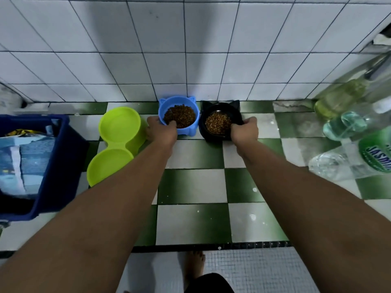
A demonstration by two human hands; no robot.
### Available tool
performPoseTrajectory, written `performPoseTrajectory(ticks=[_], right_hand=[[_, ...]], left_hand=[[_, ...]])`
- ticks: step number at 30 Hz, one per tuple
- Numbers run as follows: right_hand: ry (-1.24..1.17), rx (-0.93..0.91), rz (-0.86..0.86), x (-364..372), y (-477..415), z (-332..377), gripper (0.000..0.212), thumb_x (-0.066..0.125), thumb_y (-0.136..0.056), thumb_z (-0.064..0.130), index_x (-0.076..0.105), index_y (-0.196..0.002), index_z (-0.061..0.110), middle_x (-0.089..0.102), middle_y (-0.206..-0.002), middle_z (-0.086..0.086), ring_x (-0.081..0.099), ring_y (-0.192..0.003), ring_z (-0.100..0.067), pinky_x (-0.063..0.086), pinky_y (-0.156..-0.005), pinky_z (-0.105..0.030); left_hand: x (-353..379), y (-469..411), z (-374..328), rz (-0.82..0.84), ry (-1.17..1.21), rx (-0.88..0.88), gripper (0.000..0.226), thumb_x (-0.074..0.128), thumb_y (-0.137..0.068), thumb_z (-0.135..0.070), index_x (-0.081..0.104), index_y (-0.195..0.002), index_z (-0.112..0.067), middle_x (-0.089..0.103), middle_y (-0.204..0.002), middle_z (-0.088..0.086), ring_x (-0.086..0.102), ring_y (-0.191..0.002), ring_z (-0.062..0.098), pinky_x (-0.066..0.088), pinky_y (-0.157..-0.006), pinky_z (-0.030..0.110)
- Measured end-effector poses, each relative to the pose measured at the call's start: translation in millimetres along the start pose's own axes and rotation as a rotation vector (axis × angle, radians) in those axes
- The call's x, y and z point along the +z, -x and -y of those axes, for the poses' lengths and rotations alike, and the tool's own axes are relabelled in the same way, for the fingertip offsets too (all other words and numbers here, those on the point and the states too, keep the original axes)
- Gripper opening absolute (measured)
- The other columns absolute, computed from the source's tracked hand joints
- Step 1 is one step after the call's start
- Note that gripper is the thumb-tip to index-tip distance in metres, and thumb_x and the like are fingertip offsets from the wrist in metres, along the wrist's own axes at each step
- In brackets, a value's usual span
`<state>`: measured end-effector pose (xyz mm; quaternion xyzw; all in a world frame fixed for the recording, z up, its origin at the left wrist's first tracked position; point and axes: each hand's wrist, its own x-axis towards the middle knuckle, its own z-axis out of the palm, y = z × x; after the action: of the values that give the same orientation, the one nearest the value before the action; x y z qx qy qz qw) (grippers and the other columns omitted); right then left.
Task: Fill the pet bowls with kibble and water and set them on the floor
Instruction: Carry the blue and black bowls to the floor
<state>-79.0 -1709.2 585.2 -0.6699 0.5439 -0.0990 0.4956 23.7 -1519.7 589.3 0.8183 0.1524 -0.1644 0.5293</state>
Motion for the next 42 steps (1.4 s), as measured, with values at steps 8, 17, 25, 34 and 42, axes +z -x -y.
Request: performPoseTrajectory(ticks=[8,17,25,34,42], right_hand=[[-0.199,0.020,0.113,-20,8,-18,0.053,0.060,-0.090,0.008,0.044,-0.136,0.028,0.060,-0.114,-0.012,0.062,-0.091,-0.023,0.057,-0.065,-0.033],[-0.315,-0.032,0.156,-64,67,-12,0.054,0.054,-0.092,-0.003,0.050,-0.136,0.028,0.062,-0.095,-0.005,0.065,-0.088,-0.029,0.060,-0.077,-0.049],[-0.343,-0.177,0.198,-69,190,-7,0.053,0.058,-0.089,-0.005,0.055,-0.133,0.024,0.066,-0.094,-0.011,0.066,-0.070,-0.021,0.060,-0.059,-0.037],[-0.279,-0.307,0.433,-21,363,-33,0.050,0.060,-0.090,-0.003,0.055,-0.132,0.024,0.065,-0.102,-0.015,0.063,-0.074,-0.020,0.060,-0.064,-0.042],[-0.170,-0.343,0.703,55,513,-76,0.047,0.063,-0.091,0.001,0.057,-0.129,0.028,0.065,-0.108,-0.013,0.069,-0.086,-0.025,0.061,-0.063,-0.042]], left_hand=[[-4,10,-8,0.146,0.194,-0.084,0.073,0.056,-0.096,0.002,0.030,-0.154,-0.033,0.047,-0.127,0.006,0.056,-0.105,0.027,0.061,-0.075,0.042],[-54,53,-4,0.244,0.264,-0.023,0.056,0.053,-0.097,-0.002,0.052,-0.143,-0.034,0.058,-0.129,0.006,0.066,-0.103,0.028,0.062,-0.063,0.037],[-175,113,34,0.207,0.334,0.076,0.055,0.057,-0.094,-0.005,0.058,-0.142,-0.033,0.067,-0.114,0.004,0.070,-0.094,0.026,0.065,-0.064,0.044],[-365,210,135,0.059,0.359,0.124,0.046,0.055,-0.096,-0.007,0.063,-0.134,-0.032,0.067,-0.116,0.005,0.071,-0.096,0.027,0.064,-0.064,0.042],[-528,297,262,-0.238,0.436,0.007,0.052,0.057,-0.088,-0.004,0.064,-0.130,-0.035,0.069,-0.097,0.013,0.073,-0.076,0.028,0.064,-0.069,0.055]])
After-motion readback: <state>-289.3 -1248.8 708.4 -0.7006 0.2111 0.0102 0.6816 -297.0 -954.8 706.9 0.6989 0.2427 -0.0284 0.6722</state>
